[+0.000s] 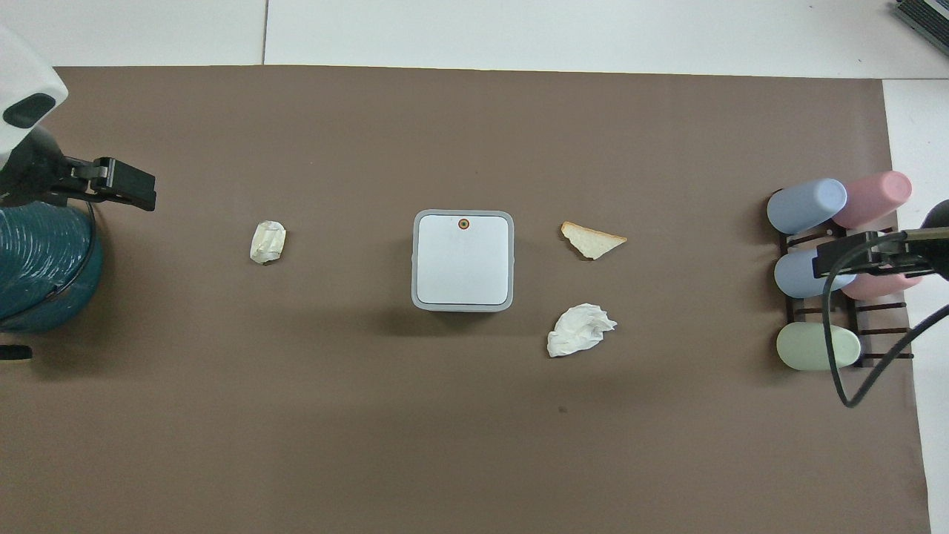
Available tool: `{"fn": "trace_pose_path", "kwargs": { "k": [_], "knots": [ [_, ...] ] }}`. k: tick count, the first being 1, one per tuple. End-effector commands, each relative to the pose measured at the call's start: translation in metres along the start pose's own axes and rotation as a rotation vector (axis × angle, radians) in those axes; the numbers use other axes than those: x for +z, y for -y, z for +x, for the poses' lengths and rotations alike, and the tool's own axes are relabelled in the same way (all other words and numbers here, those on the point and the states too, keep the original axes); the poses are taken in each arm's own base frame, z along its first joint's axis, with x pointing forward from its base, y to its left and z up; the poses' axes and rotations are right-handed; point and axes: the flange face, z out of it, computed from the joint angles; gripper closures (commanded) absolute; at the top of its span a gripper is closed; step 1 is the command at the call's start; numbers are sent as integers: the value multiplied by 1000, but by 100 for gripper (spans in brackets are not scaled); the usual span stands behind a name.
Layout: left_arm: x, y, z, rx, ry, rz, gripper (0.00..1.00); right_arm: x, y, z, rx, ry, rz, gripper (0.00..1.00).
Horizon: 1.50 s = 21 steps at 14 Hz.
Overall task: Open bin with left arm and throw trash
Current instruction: 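Reach the left gripper toward the bin while the right gripper grasps the tissue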
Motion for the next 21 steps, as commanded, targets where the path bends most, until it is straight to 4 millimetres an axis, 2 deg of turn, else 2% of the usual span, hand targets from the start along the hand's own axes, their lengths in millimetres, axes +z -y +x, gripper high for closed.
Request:
{"fn": "trace_pose_path", "kwargs": {
  "k": [1,4,6,8,9,12,13,14,15,16,17,19,21],
  "knots": [
    [-2,1,-10,-15,5,-11,0,0,-1,-8,14,-16,5,0],
    [-2,1,-10,-15,8,-12,0,1,-1,-8,11,-13,6,0],
    [-2,1,-10,-14,6,-12,0,9,3,-14,8,7,7,0],
    [3,0,-12,-17,9,-29,0,32,20,-26,-22,40,7,0],
    [6,1,-13,-19,13,-33,0,44,24,-25,-23,28,8,0],
    [9,-5,-15,-14,4,-33,0,90,52,-31,-46,-14,25,0],
    [13,-12,-18,-16,3,-33,1,113,63,-38,-50,0,61,0],
    [17,-18,-21,-53,3,-36,32,134,66,-41,-41,23,81,0],
    [22,-35,-25,-109,5,-57,59,151,76,-42,-49,30,100,0],
    [26,-49,-29,-176,0,-70,82,172,93,-43,-62,25,120,0],
    [33,-68,-36,-214,-5,-70,99,195,99,-43,-49,23,136,0],
    [54,-108,-48,-234,-24,-75,100,234,118,-44,-42,17,169,0],
    [73,-147,-51,-291,-52,-96,100,264,126,-33,-31,-10,167,0]
  ]
}}
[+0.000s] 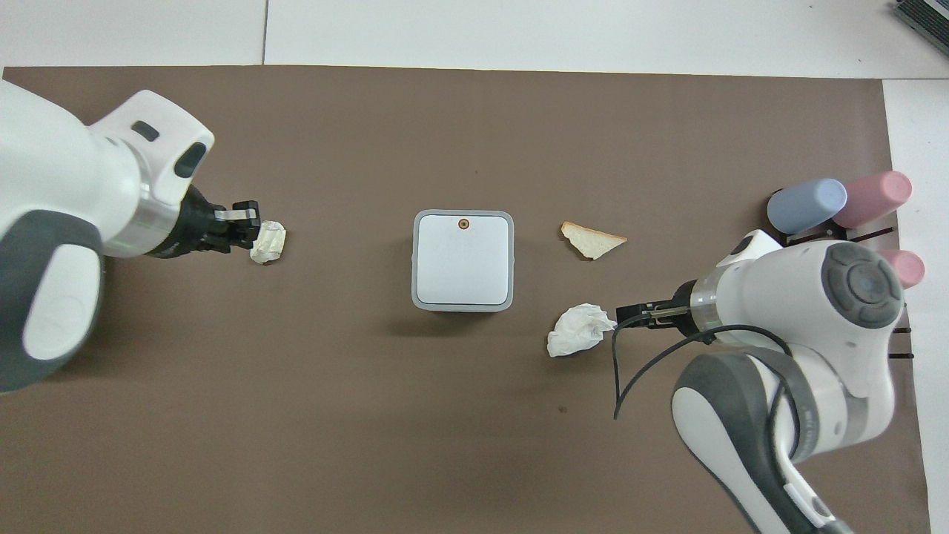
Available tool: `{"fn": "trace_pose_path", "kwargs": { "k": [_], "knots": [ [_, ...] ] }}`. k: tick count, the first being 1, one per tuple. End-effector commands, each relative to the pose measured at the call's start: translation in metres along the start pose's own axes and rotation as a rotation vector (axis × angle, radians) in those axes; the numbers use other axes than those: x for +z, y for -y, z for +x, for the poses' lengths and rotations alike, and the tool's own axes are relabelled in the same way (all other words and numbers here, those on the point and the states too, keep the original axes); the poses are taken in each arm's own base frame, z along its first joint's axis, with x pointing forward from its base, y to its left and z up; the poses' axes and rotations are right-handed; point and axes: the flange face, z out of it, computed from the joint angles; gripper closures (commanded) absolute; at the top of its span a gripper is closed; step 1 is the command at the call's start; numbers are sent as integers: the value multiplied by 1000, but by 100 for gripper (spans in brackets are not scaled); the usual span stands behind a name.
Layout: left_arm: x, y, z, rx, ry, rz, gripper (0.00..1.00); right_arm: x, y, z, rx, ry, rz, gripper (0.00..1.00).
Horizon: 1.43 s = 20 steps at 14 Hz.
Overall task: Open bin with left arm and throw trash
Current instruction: 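Reach the left gripper toward the bin while the right gripper grasps the tissue, then lift the bin lid open with the left gripper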
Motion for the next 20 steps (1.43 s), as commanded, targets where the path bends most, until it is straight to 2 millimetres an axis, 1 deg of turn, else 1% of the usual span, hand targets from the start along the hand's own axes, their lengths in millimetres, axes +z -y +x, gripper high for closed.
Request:
{"fn": "trace_pose_path", "kwargs": {
  "k": [1,3,4,5,7,8,9,10,11,12,13,14,15,16,17,18,19,20],
  "knots": [
    [24,-33,-22,-107,-37,-39,100,39,8,6,22,-23,12,0],
    [46,-69,-24,-186,-61,-79,100,65,24,-2,22,-61,39,0],
    [58,-85,-24,-220,-73,-100,100,77,26,-4,40,-78,57,0],
    [68,-98,-24,-249,-83,-120,100,85,32,-5,35,-85,59,0],
    [86,-116,-24,-282,-91,-155,100,95,37,-7,21,-80,56,0],
    [88,-121,-24,-287,-99,-179,100,101,35,-13,3,-64,50,0],
    [90,-122,-22,-295,-100,-195,100,103,33,-16,-38,-56,46,0],
    [92,-123,-20,-300,-100,-205,100,104,32,-17,-74,-53,44,7],
    [92,-126,-21,-297,-109,-217,100,106,31,-20,-99,-48,42,20],
    [97,-133,-25,-286,-108,-220,100,112,30,-23,-113,-36,38,41],
    [100,-135,-25,-285,-108,-224,100,114,29,-23,-114,-36,37,73],
    [101,-138,-24,-289,-112,-239,100,114,31,-23,-106,-39,37,100],
    [110,-149,-29,-277,-107,-248,100,112,30,-21,-83,-58,39,100],
    [116,-155,-35,-266,-102,-247,100,110,32,-19,-16,-73,42,100],
    [125,-158,-34,-273,-97,-245,100,108,37,-18,2,-75,41,100],
    [135,-169,-38,-269,-101,-259,100,102,38,-19,3,-75,44,100],
    [147,-175,-39,-271,-100,-263,100,93,38,-17,9,-70,49,100],
    [153,-177,-39,-271,-99,-262,100,86,36,-17,13,-58,52,100]
  ]
}}
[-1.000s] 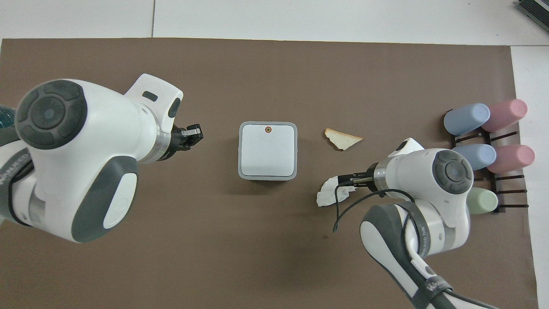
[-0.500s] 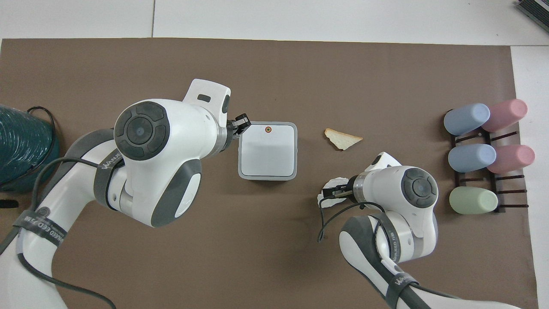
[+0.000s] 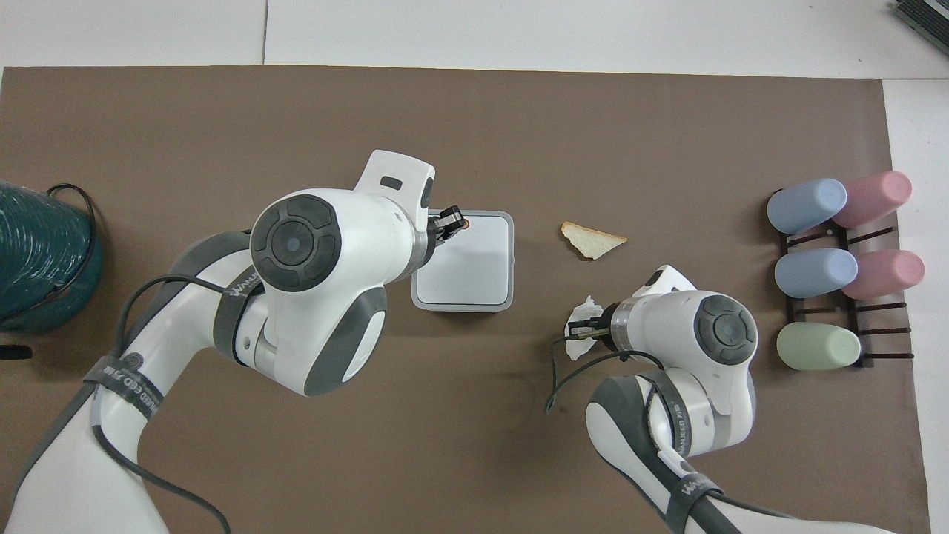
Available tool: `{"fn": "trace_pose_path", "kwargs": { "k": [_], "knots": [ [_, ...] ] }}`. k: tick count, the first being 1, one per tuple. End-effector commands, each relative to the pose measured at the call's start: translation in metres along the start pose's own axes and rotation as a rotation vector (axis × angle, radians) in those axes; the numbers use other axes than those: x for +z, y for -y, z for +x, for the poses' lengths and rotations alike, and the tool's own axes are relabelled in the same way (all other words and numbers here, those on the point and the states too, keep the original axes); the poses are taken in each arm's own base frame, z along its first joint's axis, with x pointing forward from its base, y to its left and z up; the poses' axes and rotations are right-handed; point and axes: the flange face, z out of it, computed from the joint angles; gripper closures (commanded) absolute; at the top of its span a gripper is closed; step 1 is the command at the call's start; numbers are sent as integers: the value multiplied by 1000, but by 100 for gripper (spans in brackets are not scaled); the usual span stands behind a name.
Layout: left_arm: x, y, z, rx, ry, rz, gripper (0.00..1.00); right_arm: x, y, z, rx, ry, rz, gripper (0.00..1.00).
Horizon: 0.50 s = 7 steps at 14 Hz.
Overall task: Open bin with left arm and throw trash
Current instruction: 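Lift the bin lid open with the left gripper, then pull the left gripper back from the bin while the right gripper lifts the tissue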
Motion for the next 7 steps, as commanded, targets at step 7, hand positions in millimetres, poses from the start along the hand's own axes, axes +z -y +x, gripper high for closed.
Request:
{"fn": "trace_pose_path", "kwargs": {
  "k": [7],
  "knots": [
    [50,3,-17,-6,34,22,100,-135,-33,20,92,-35,54,100]
  ]
}}
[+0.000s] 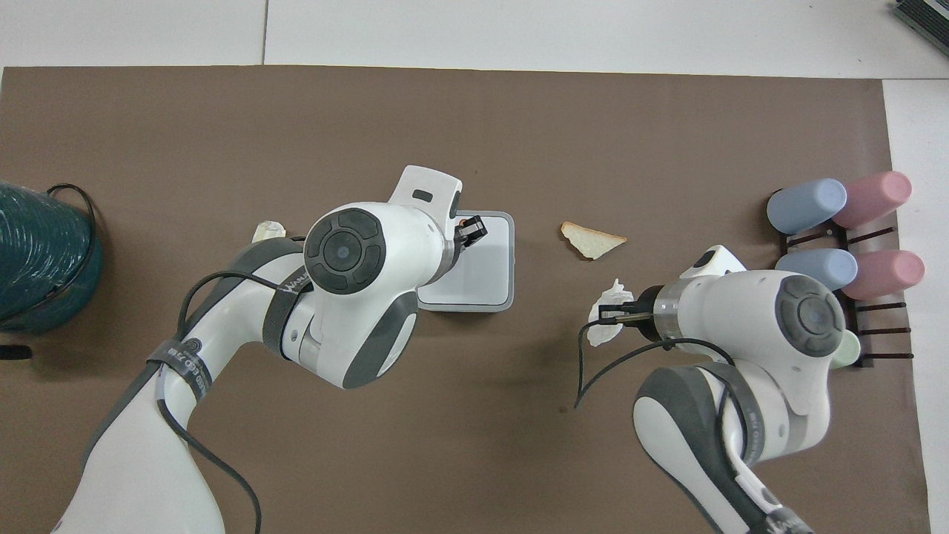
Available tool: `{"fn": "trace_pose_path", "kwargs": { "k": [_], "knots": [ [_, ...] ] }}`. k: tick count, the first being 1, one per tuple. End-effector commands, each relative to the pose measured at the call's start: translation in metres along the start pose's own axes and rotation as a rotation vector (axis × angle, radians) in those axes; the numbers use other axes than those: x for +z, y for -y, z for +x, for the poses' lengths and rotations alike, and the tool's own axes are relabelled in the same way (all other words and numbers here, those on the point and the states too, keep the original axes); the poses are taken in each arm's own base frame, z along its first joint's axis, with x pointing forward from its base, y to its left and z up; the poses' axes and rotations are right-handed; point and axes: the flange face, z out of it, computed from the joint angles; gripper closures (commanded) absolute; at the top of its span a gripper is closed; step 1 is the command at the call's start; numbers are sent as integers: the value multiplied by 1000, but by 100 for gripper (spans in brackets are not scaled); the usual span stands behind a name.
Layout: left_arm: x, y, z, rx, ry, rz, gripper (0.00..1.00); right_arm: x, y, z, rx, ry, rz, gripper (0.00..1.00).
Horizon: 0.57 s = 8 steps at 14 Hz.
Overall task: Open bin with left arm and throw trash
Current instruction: 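Pull the left gripper back from the bin while the right gripper lifts the tissue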
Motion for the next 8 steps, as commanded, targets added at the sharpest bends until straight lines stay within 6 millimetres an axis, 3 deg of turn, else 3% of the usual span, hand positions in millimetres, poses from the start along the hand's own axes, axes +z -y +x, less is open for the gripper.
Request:
{"fn": "trace_pose_path", "kwargs": {
  "k": [1,5,8],
  "knots": [
    [22,3,-11,-6,21,14,100,-55,-14,9,31,-15,1,100],
    [23,4,-11,-5,23,17,100,-114,-23,33,36,-16,-20,100],
    [37,5,-15,-4,35,30,100,-134,-20,40,36,-40,-13,100]
  ]
}}
